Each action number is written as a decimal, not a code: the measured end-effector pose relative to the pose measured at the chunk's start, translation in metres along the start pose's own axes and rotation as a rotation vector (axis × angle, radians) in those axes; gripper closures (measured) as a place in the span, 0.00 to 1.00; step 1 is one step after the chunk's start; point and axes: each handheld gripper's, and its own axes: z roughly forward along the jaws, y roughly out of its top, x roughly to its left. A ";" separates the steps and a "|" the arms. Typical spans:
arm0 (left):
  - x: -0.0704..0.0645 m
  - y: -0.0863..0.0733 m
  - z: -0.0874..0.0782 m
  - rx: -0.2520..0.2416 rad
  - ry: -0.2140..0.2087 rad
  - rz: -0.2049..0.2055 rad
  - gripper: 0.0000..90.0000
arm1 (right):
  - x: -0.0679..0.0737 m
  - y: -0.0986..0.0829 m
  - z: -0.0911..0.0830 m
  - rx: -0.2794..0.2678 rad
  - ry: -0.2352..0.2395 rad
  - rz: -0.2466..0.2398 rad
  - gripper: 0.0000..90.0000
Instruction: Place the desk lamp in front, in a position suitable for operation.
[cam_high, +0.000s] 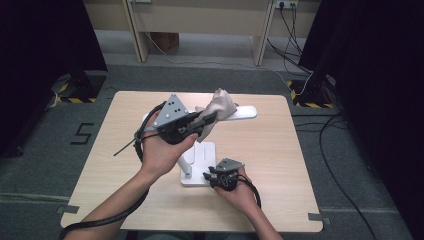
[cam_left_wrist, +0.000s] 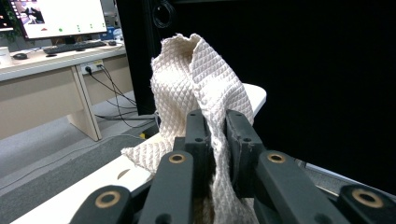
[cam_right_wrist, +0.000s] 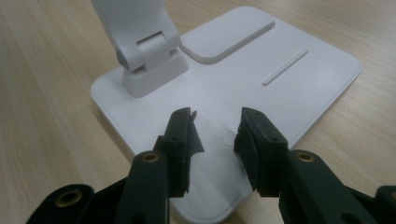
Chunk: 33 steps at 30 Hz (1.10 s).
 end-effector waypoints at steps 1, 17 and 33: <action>0.000 0.000 0.001 0.002 -0.001 0.001 0.89 | 0.000 0.000 0.000 0.000 0.000 0.000 0.72; -0.008 0.006 0.015 0.019 -0.022 0.024 0.89 | 0.000 0.000 0.000 -0.001 0.001 0.000 0.72; -0.016 0.011 0.030 0.039 -0.044 0.043 0.89 | 0.001 0.000 0.001 -0.003 0.004 0.000 0.72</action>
